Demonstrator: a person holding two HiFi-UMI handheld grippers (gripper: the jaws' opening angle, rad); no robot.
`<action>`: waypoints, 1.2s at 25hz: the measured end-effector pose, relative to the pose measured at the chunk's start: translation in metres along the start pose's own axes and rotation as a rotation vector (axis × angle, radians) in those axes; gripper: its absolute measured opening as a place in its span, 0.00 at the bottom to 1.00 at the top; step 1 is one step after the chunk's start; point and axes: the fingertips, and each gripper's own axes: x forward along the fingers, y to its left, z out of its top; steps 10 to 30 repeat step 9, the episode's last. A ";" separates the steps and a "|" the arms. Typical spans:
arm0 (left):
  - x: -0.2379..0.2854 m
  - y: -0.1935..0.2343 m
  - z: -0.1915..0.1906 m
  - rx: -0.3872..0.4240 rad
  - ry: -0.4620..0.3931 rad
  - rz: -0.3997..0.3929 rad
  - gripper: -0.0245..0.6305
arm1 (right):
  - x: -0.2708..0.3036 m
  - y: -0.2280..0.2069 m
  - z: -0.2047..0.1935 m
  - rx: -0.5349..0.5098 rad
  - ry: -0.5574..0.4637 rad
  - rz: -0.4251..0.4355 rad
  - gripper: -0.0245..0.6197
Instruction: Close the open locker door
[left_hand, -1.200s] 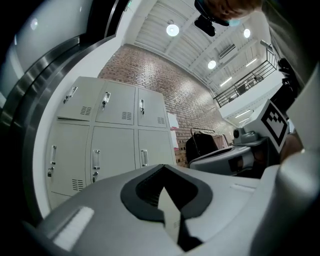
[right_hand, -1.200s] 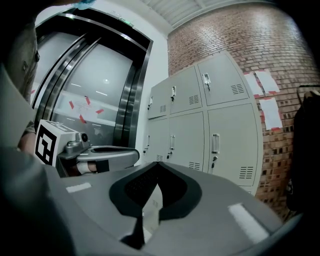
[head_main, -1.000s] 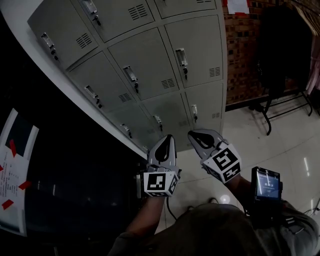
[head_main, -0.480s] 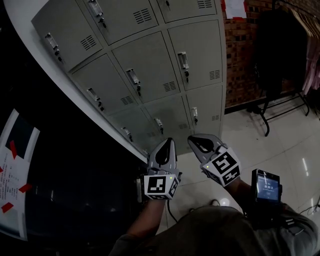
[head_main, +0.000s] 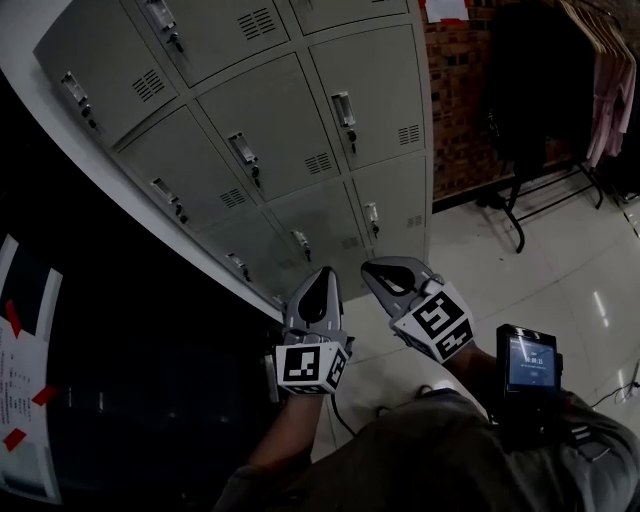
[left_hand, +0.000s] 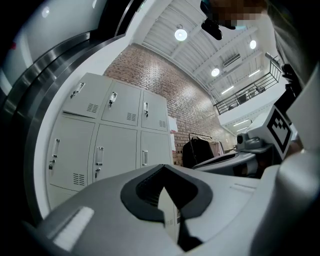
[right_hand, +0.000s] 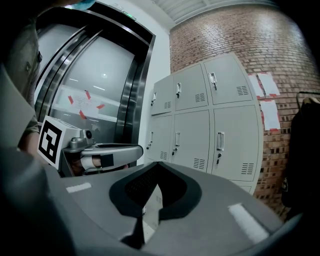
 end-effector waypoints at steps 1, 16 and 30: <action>0.001 0.001 -0.001 0.000 -0.001 0.001 0.04 | 0.001 0.000 -0.001 0.000 0.002 0.000 0.04; 0.007 -0.001 -0.004 -0.008 0.011 -0.009 0.04 | 0.001 -0.008 -0.001 0.003 0.008 -0.006 0.04; 0.007 -0.001 -0.004 -0.008 0.011 -0.009 0.04 | 0.001 -0.008 -0.001 0.003 0.008 -0.006 0.04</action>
